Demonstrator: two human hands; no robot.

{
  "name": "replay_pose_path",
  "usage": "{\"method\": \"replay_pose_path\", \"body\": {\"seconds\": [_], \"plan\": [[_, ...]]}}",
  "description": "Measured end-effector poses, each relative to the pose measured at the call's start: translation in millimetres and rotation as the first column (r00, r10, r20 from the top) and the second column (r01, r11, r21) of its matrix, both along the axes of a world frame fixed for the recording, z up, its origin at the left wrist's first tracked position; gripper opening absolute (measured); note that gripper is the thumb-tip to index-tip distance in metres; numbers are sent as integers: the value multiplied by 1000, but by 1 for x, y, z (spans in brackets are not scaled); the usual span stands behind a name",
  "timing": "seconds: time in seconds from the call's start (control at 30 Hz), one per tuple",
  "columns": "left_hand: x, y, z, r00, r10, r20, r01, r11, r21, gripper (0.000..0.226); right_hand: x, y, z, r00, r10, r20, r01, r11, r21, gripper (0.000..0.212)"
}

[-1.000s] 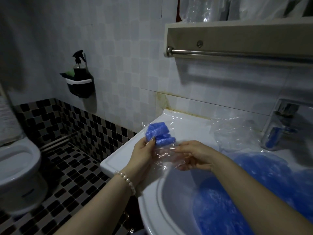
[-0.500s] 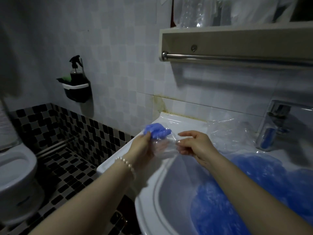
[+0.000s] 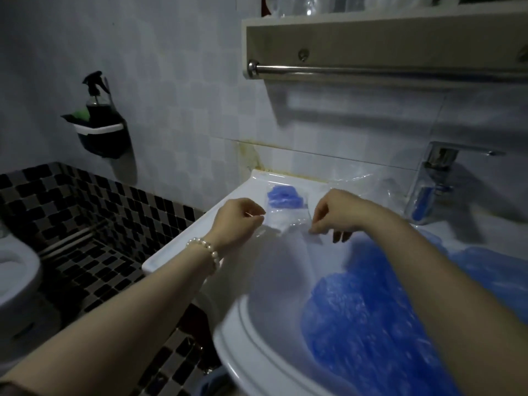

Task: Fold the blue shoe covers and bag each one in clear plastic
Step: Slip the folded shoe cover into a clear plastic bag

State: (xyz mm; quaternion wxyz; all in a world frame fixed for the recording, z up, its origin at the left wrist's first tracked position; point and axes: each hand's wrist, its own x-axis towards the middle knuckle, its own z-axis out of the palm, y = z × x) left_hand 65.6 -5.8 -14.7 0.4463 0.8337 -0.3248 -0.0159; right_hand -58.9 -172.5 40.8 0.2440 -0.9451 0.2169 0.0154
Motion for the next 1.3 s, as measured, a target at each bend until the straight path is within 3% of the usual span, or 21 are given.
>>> {"method": "replay_pose_path", "body": {"seconds": [0.07,0.13,0.27,0.33,0.37,0.4,0.47,0.53,0.57,0.63,0.7,0.8,0.87,0.93,1.03,1.1,1.17,1.23,1.3], "plan": [[-11,2,3,996,-85,36,84,995,50,9,-12,16,3,947,162,-276,-182,982,-48,11],[-26,1,5,981,-192,9,191,978,81,9,-17,32,-10,848,228,-478,-274,961,-27,24],[-51,-4,0,929,-362,-82,370,916,151,7,-16,44,-57,681,129,-720,-278,956,-92,74],[-55,-3,-2,917,-390,-82,399,897,189,7,-15,46,-78,558,81,-826,-284,954,-98,75],[-56,-1,-3,915,-395,-79,403,894,198,7,-14,48,-84,542,90,-835,-281,956,-80,63],[-57,0,-4,917,-391,-76,399,897,192,7,-13,49,-84,591,109,-799,-276,959,-73,47],[-56,6,-2,930,-359,-80,365,926,95,6,-13,48,-66,785,146,-603,-287,947,-145,24],[-55,13,7,948,-287,-134,277,957,-88,8,-11,39,-35,969,128,-211,-181,950,-255,16],[-54,17,11,946,-260,-196,223,956,-190,16,-11,35,-19,998,49,38,-41,982,-187,23],[-52,22,18,907,-269,-323,161,932,-324,42,-10,25,3,905,-217,367,147,967,210,35],[-52,25,24,826,-364,-430,194,900,-391,67,-11,19,10,838,-379,393,176,869,463,32],[-56,25,27,697,-477,-536,190,843,-503,70,-11,13,6,819,-446,361,160,781,604,36],[-57,23,27,751,-425,-505,136,849,-511,67,-11,10,2,829,-472,299,123,676,727,40],[-55,21,28,816,-319,-482,29,855,-518,48,-13,8,1,862,-464,204,74,515,854,31],[-46,29,30,811,-271,-518,-57,846,-531,14,-15,4,-2,855,-480,197,-4,375,927,25],[-41,37,33,650,-443,-618,-30,797,-604,13,-19,-1,-4,849,-450,278,-198,217,956,44],[-38,46,34,468,-607,-642,-8,723,-690,26,-22,-1,-8,875,-343,343,-335,85,938,78],[-37,51,37,442,-680,-585,91,683,-725,31,-19,1,-12,902,-293,317,-293,125,948,104],[-38,53,41,491,-684,-540,192,689,-699,32,-14,3,-15,912,-314,263,-200,218,955,106]]}}
